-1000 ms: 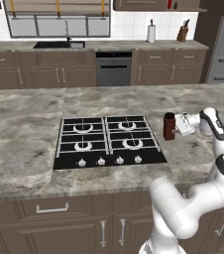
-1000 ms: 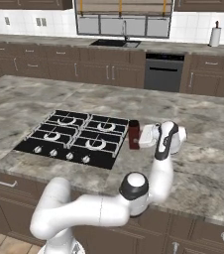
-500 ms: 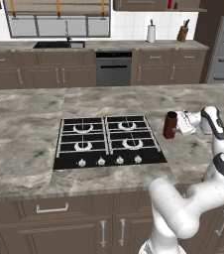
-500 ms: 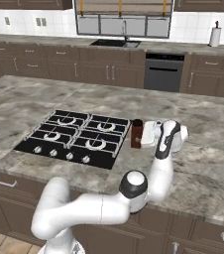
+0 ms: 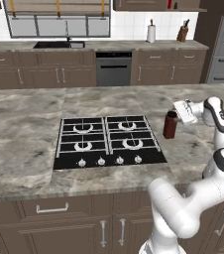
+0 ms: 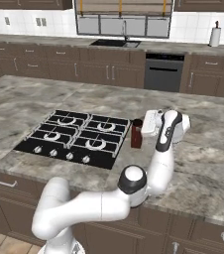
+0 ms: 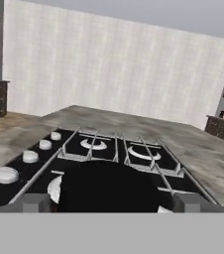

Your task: Collect the paprika, ketchup, and shaker from the cabinet and place them next to the stove.

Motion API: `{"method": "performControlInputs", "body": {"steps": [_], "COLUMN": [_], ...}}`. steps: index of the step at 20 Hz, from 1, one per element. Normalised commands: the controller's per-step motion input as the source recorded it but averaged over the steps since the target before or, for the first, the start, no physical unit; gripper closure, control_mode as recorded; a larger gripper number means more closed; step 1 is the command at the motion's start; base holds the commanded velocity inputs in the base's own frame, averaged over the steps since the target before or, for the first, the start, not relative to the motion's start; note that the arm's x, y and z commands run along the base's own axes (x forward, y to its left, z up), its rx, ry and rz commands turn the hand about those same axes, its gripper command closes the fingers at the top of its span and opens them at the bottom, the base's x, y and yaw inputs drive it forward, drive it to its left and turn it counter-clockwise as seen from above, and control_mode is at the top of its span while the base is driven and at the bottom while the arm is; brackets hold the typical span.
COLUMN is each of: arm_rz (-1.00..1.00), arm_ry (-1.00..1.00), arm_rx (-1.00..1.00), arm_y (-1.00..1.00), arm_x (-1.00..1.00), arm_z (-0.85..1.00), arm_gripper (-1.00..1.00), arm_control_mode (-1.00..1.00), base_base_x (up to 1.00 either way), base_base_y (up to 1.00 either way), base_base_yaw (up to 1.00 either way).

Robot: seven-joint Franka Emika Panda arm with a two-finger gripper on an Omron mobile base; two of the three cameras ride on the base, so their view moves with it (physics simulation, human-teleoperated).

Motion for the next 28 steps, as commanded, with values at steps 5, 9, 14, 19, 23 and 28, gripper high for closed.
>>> {"method": "performControlInputs", "body": {"steps": [5,9,14,19,23,28], "arm_rz": [-0.05,-0.09,-0.22,-0.34,-0.34,-0.37], "arm_ry": [0.03,0.05,0.07,0.12,0.2,0.21], "arm_rx": [0.0,0.0,-0.02,-0.09,-0.08,-0.05], "arm_y": [0.02,0.23,0.52,0.56,0.46,0.42], "arm_x": [0.05,0.01,-0.16,-0.4,-0.57,-0.6], "arm_z": [0.91,0.53,0.46,0.21,0.04,0.0], "arm_gripper": [-1.0,-1.0,-1.0,-1.0,-1.0,-1.0], "arm_control_mode": [-1.0,-1.0,-1.0,-1.0,-1.0,-1.0], "base_base_x": [0.0,0.0,0.0,0.0,0.0,0.0], "base_base_y": [0.0,0.0,0.0,0.0,0.0,0.0], "base_base_yaw": [0.0,0.0,0.0,0.0,0.0,0.0]}}
